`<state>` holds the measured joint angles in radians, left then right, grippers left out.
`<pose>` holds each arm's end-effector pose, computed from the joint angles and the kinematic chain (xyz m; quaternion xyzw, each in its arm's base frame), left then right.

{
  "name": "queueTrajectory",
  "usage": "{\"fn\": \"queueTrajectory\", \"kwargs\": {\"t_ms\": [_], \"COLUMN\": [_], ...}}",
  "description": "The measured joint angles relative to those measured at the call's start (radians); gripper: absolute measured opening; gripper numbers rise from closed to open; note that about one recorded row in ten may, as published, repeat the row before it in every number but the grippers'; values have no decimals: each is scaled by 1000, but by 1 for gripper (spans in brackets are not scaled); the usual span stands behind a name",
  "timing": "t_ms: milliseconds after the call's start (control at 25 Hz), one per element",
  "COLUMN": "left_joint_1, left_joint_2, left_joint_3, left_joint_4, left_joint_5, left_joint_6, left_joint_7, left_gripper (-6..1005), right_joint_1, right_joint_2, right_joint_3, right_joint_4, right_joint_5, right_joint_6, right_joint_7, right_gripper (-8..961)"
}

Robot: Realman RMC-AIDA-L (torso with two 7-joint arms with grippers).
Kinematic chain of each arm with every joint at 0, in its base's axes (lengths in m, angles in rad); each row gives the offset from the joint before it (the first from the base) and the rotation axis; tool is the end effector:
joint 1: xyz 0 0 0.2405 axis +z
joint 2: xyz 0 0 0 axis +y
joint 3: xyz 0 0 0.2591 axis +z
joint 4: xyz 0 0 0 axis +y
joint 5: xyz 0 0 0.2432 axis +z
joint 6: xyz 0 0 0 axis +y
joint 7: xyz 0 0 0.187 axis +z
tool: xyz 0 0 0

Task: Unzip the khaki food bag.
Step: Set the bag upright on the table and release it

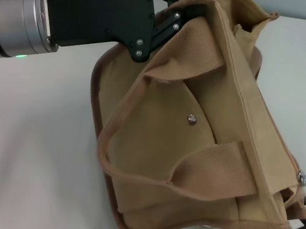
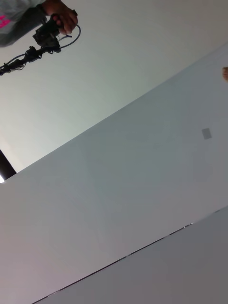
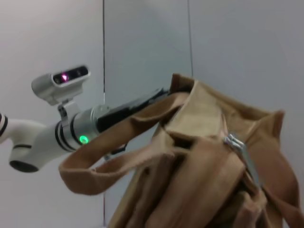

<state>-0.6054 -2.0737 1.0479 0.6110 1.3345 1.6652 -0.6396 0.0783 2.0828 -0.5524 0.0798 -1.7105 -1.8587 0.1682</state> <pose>-0.1395 0.3804 -0.0265 -0.8629 0.2051 -0.4154 0.2022 0.3158 0.1553 -0.0892 -0.8200 0.1177 0.4209 0.3697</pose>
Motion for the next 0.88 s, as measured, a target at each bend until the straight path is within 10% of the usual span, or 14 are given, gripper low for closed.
{"fn": "queueTrajectory", "kwargs": {"t_ms": [600,880], "left_joint_1": [60,130], "left_joint_2": [-2,-3], "left_joint_3": [-1,-6], "left_joint_4": [-136,-202], "left_joint_5": [-51,-57], "left_joint_6": [5,0], "left_joint_7": [103,128], "left_gripper": [198,203], "right_joint_1": [208,421], "right_joint_2": [-1,-2], "right_joint_3": [315,317], "right_joint_4": [40,-116], "right_joint_5": [34,27], "right_joint_6": [112,273], "right_joint_7": [-39,126], "right_gripper": [118,74]}}
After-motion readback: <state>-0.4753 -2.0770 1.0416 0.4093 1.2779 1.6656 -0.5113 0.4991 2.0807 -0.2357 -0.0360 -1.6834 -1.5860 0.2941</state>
